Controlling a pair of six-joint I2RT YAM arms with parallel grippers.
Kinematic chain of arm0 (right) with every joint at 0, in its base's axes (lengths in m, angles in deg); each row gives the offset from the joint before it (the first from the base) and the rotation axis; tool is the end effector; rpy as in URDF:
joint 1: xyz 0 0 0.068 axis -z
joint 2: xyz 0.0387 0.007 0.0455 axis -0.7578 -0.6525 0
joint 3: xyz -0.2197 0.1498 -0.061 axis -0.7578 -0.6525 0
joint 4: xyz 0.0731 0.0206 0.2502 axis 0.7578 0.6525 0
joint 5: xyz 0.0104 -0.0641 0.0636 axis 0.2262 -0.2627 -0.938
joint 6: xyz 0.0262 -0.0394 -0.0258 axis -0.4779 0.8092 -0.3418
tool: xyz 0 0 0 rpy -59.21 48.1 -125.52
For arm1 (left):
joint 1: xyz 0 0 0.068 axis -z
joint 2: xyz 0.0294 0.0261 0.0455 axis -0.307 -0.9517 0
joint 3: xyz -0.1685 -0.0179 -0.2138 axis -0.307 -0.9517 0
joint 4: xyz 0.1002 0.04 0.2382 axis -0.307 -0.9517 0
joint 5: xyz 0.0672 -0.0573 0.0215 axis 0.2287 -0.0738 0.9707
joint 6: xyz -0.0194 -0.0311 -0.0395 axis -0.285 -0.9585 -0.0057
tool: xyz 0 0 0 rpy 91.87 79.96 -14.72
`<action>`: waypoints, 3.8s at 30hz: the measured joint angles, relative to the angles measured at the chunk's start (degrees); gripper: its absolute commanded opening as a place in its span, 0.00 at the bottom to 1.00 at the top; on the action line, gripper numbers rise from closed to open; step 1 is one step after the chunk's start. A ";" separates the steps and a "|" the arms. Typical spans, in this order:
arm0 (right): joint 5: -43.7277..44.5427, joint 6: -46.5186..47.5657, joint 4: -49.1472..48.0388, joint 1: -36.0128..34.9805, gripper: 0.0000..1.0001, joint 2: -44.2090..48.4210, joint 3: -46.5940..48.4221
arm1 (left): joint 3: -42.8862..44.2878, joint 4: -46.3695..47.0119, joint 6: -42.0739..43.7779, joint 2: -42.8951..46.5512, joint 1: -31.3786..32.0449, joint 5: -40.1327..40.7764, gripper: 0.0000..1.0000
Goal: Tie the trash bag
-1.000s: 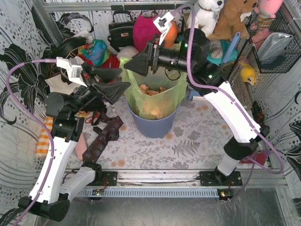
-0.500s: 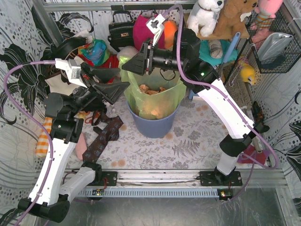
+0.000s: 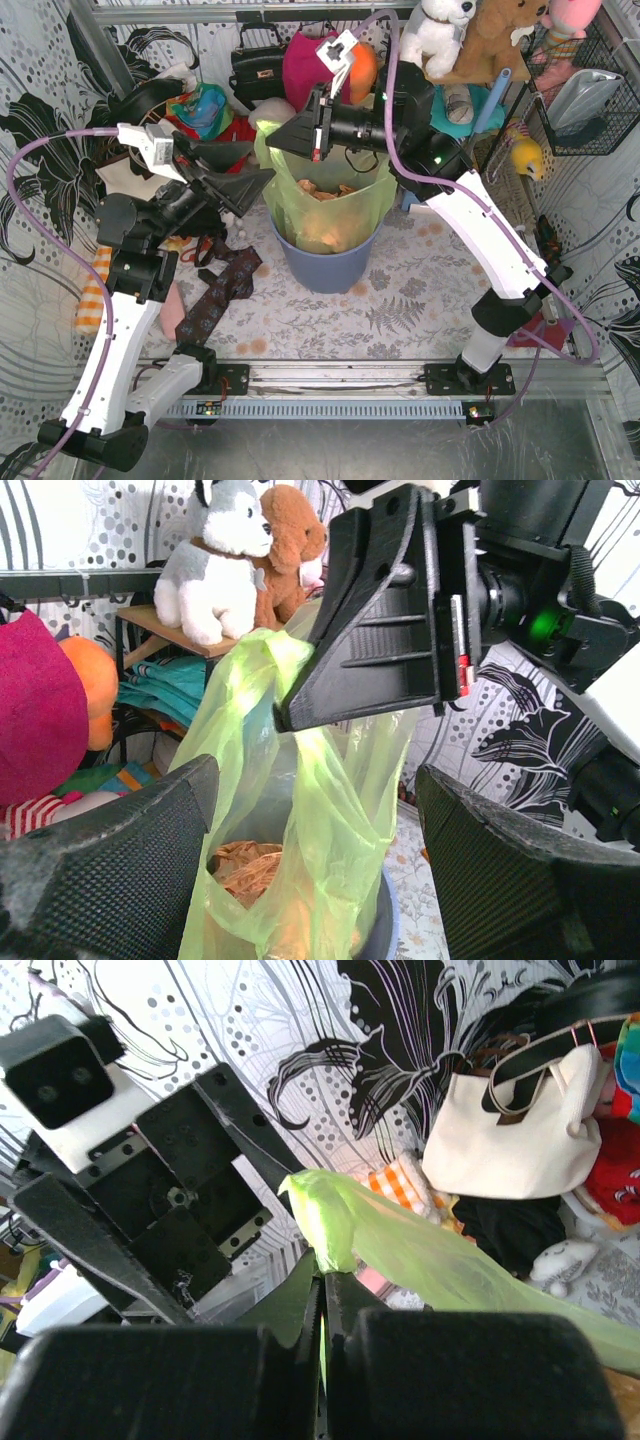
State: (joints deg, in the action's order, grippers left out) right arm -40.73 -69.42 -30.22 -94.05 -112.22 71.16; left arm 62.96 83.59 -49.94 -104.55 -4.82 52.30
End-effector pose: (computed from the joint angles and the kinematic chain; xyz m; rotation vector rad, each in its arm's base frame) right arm 0.2369 0.2612 0.5591 -0.7108 1.4275 1.4034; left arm 0.1538 -0.0573 0.4884 0.4667 1.1424 -0.9383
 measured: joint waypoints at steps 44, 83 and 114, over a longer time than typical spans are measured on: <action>-3.17 -2.36 -4.11 -0.02 0.00 2.32 -2.10 | 0.55 26.67 -2.73 -14.19 0.00 -6.23 1.00; -2.54 -2.56 -0.92 -0.11 0.00 -1.99 7.39 | -9.29 59.65 -28.55 -22.21 1.97 -12.70 0.57; -1.40 -4.09 -7.10 -0.11 0.00 -0.37 -1.92 | -13.29 15.08 -4.02 -12.87 25.64 43.25 0.21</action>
State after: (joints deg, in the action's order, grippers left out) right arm -42.12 -73.51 -37.32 -94.16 -112.60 69.23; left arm 49.68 98.68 -53.96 -117.43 20.82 95.56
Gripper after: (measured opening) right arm 0.003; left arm 0.323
